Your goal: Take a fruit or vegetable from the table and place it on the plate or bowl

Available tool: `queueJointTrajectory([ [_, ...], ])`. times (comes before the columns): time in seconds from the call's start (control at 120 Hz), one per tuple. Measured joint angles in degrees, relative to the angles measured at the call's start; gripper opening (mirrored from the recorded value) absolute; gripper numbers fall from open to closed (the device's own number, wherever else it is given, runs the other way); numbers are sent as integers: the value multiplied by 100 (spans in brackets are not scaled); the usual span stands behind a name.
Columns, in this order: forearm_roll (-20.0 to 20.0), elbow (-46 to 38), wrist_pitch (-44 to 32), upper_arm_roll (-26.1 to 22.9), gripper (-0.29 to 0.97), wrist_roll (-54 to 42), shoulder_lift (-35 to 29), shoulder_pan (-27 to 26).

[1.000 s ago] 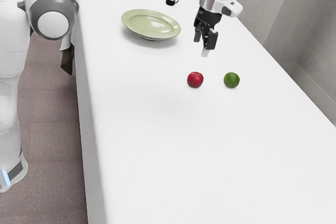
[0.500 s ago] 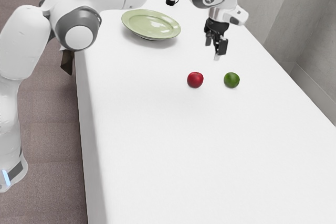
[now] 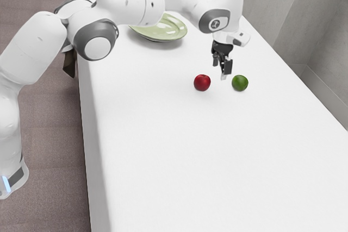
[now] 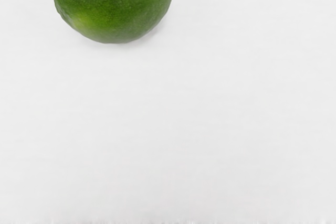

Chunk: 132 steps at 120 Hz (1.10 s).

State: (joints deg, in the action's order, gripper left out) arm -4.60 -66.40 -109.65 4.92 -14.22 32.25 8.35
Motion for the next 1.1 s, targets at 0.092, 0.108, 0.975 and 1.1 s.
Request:
queueJointTrajectory([
  [0.092,-7,-86,60,0,68,-61,-7,0],
  [0.108,-7,-95,76,0,68,-71,-8,0],
  [0.975,70,-333,975,259,68,-379,5,114],
  [1.1,48,-372,958,255,68,-406,55,114],
])
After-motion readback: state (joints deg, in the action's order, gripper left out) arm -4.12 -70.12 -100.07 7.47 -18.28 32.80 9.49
